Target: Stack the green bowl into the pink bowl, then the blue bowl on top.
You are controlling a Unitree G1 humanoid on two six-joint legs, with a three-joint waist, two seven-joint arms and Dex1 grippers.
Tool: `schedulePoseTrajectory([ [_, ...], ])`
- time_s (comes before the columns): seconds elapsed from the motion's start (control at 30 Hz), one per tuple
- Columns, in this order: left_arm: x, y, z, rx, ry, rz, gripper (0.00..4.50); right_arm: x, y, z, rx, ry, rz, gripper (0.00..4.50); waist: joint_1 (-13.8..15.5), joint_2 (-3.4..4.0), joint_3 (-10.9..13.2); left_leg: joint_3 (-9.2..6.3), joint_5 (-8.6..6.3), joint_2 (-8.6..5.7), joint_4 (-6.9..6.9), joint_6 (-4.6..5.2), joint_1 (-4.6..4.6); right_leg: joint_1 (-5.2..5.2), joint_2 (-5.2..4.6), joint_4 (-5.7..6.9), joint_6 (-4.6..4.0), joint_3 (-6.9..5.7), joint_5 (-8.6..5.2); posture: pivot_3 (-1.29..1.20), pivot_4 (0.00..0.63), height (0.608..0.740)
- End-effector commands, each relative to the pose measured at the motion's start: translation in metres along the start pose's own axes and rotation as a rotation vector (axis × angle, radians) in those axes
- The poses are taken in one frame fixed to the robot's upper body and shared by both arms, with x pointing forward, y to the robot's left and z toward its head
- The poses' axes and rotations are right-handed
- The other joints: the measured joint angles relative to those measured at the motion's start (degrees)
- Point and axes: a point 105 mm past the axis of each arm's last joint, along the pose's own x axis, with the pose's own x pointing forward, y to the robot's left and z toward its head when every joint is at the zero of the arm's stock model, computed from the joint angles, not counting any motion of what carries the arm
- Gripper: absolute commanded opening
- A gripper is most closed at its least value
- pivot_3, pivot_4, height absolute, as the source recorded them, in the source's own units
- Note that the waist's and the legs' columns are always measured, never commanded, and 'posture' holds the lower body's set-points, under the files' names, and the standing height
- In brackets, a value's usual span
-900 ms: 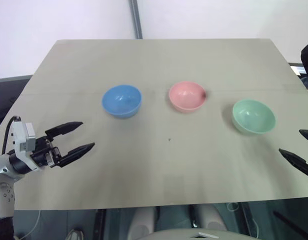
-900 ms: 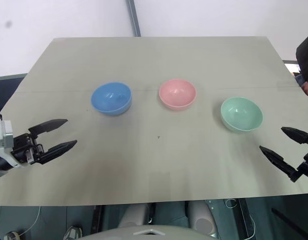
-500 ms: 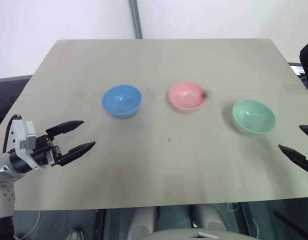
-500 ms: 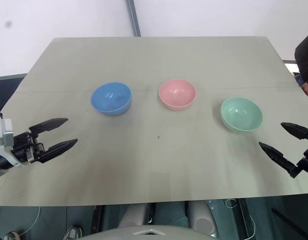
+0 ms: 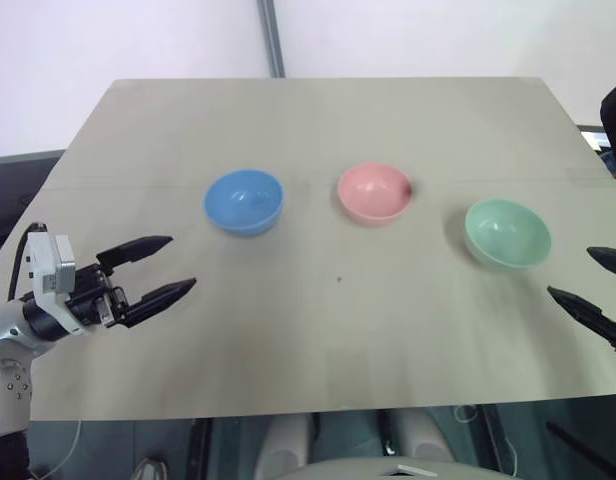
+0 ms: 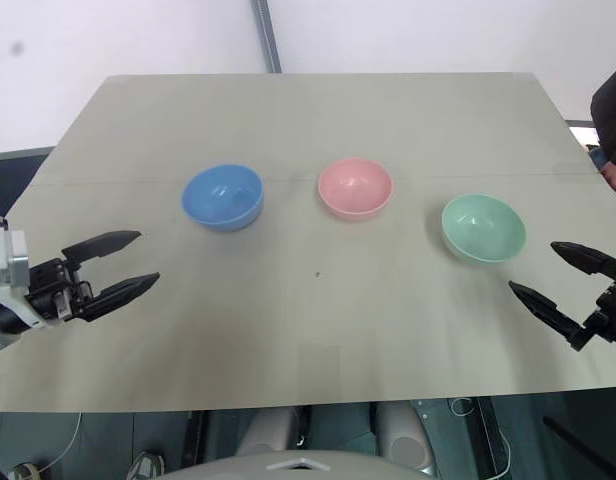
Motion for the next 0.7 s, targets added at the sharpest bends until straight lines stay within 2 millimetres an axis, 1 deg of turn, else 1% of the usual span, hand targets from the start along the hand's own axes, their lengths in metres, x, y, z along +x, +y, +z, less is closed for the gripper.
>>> schedulePoseTrajectory([
  [0.03, 0.013, -0.011, 0.017, -0.017, -0.066, -0.088, 4.5, 0.023, 0.015, 0.017, -0.086, -0.021, 0.062, 4.46, -0.1, 0.0, 0.0, 0.0, 0.0, 0.0, 0.0, 0.0, 0.0, 0.0, 0.0, 0.0, 0.0, 0.0, 0.0, 0.0, 0.15, 0.74],
  [0.1, 0.02, -0.014, 0.02, -0.031, -0.091, -0.12, 4.5, 0.04, 0.023, 0.028, -0.124, -0.064, 0.068, 4.46, -0.2, 0.04, 0.0, -0.04, 0.0, 0.04, 0.01, 0.0, 0.05, 0.0, 0.02, 0.05, 0.01, 0.07, 0.0, 0.0, 0.15, 0.74],
  [0.13, 0.023, -0.015, 0.023, -0.036, -0.112, -0.123, 4.5, 0.048, 0.027, 0.035, -0.105, -0.108, 0.076, 4.46, -0.2, 0.08, 0.0, -0.06, 0.0, 0.02, 0.02, -0.01, 0.05, -0.01, 0.02, 0.08, 0.01, 0.08, 0.01, 0.0, 0.15, 0.74],
  [0.2, 0.03, -0.019, 0.025, -0.036, -0.134, -0.145, 4.5, 0.073, 0.038, 0.043, -0.129, -0.106, 0.099, 4.46, -0.2, 0.09, 0.1, -0.07, 0.0, 0.03, 0.02, -0.01, 0.06, -0.02, 0.04, 0.08, 0.01, 0.07, 0.01, 0.0, 0.15, 0.74],
  [0.23, 0.034, -0.023, 0.025, -0.025, -0.135, -0.16, 4.5, 0.086, 0.046, 0.049, -0.183, -0.094, 0.128, 4.46, -0.3, 0.09, 0.1, -0.08, 0.0, 0.02, 0.02, -0.01, 0.03, -0.03, 0.04, 0.07, 0.01, 0.07, 0.01, 0.0, 0.15, 0.74],
  [0.27, 0.036, -0.025, 0.024, -0.016, -0.133, -0.17, 4.5, 0.094, 0.05, 0.052, -0.224, -0.082, 0.144, 4.46, -0.4, 0.13, 0.1, -0.11, 0.0, 0.02, 0.01, -0.01, 0.02, -0.08, 0.04, 0.06, 0.01, 0.08, 0.01, 0.0, 0.15, 0.74],
  [0.33, 0.04, -0.028, 0.025, -0.016, -0.137, -0.168, 4.5, 0.113, 0.052, 0.058, -0.341, -0.024, 0.144, 4.46, -0.3, 0.16, 0.1, -0.19, 0.01, -0.01, 0.02, -0.01, -0.11, -0.24, 0.01, 0.07, 0.01, 0.13, 0.01, 0.0, 0.15, 0.74],
  [0.37, 0.041, -0.029, 0.025, -0.015, -0.141, -0.164, 4.5, 0.122, 0.055, 0.061, -0.394, -0.007, 0.172, 4.46, -0.2, 0.16, 0.1, -0.19, 0.01, -0.01, 0.02, -0.01, -0.18, -0.36, 0.0, 0.08, 0.01, 0.13, 0.01, 0.0, 0.15, 0.74],
  [0.43, 0.044, -0.032, 0.025, -0.013, -0.144, -0.162, 4.5, 0.14, 0.058, 0.062, -0.4, 0.038, 0.235, 4.46, -0.2, 0.15, 0.1, -0.25, 0.02, -0.01, 0.01, -0.03, -0.44, -0.6, 0.0, 0.07, 0.01, 0.08, 0.01, 0.0, 0.15, 0.74],
  [0.47, 0.044, -0.033, 0.025, -0.012, -0.144, -0.162, 4.5, 0.146, 0.058, 0.063, -0.392, 0.055, 0.249, 4.46, -0.1, 0.15, 0.1, -0.25, 0.02, -0.01, 0.02, -0.04, -0.54, -0.71, 0.0, 0.08, 0.01, 0.09, 0.01, 0.0, 0.15, 0.74],
  [0.53, 0.045, -0.036, 0.024, -0.016, -0.147, -0.161, 4.5, 0.163, 0.059, 0.065, -0.425, 0.073, 0.268, 4.46, -0.1, 0.13, 0.1, -0.41, 0.06, -0.01, 0.05, -0.1, -0.91, -0.98, -0.02, 0.04, 0.0, -0.07, 0.01, 0.0, 0.15, 0.74],
  [0.6, 0.045, -0.039, 0.023, -0.017, -0.149, -0.16, 4.5, 0.18, 0.063, 0.064, -0.478, 0.105, 0.3, 4.46, -0.2, 0.15, 0.1, -0.37, 0.14, -0.03, 0.05, -0.24, -0.99, -1.04, -0.05, 0.02, 0.0, -0.04, 0.01, 0.0, 0.15, 0.74],
  [0.7, 0.043, -0.041, 0.019, -0.019, -0.147, -0.14, 4.5, 0.205, 0.07, 0.061, -0.51, 0.126, 0.348, 4.46, -0.4, 0.15, 0.1, -0.32, 0.15, -0.03, 0.05, -0.25, -1.02, -1.09, -0.06, 0.01, 0.0, -0.02, 0.01, 0.0, 0.15, 0.74],
])
